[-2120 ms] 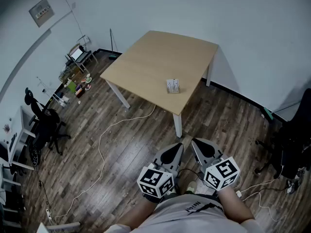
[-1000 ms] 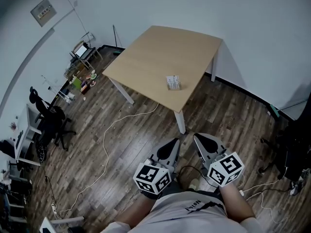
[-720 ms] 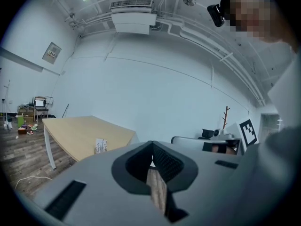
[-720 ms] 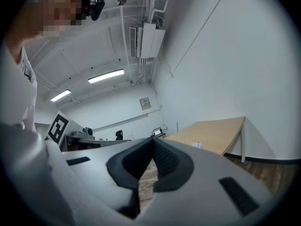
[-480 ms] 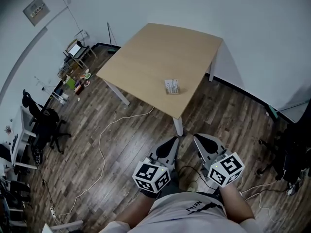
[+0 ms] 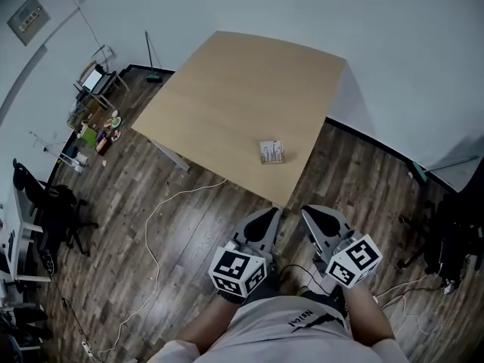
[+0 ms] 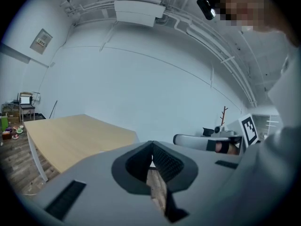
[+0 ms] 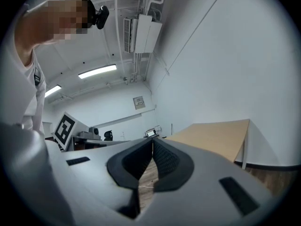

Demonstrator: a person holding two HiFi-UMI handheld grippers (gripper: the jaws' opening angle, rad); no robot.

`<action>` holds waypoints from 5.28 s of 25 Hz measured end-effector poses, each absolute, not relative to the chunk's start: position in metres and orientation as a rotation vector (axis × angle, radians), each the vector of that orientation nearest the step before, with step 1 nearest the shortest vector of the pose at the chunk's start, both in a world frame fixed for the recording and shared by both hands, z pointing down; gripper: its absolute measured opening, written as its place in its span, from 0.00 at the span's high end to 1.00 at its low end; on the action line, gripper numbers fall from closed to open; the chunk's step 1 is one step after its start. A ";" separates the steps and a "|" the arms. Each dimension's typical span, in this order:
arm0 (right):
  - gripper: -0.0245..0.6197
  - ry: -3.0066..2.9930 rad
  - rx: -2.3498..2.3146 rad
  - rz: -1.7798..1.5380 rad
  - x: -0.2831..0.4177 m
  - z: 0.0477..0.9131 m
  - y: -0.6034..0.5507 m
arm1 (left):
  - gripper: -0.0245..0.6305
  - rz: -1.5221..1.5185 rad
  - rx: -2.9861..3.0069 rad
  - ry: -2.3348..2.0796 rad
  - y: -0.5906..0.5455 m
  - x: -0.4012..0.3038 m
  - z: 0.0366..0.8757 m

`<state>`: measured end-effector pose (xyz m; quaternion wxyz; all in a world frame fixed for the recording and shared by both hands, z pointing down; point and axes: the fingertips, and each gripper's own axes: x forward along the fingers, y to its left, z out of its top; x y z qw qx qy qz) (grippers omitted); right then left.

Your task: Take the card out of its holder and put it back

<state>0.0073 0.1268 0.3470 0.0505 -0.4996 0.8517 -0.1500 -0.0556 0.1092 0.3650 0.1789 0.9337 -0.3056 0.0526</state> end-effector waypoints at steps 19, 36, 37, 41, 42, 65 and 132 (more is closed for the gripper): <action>0.94 2.764 -1.508 -0.447 0.035 0.413 -0.008 | 0.94 0.124 2.611 -0.841 -0.022 -0.031 0.415; 0.89 3.138 -1.102 -0.662 0.078 0.569 -0.125 | 0.94 0.177 2.392 -1.162 -0.116 0.018 0.498; 0.88 3.157 -1.081 -0.676 0.077 0.580 -0.128 | 0.94 0.185 2.378 -1.178 -0.119 0.016 0.502; 0.85 3.219 -0.998 -0.710 0.069 0.613 -0.138 | 0.94 0.226 2.332 -1.216 -0.123 0.006 0.517; 0.84 3.234 -0.975 -0.713 0.066 0.618 -0.140 | 0.94 0.235 2.322 -1.222 -0.123 0.004 0.520; 0.92 3.335 -0.636 -0.532 0.032 0.627 -0.147 | 0.94 0.303 2.227 -1.274 -0.116 -0.013 0.545; 0.92 2.822 -1.291 -0.359 -0.010 0.283 -0.040 | 0.94 0.024 2.625 -1.017 -0.015 -0.097 0.305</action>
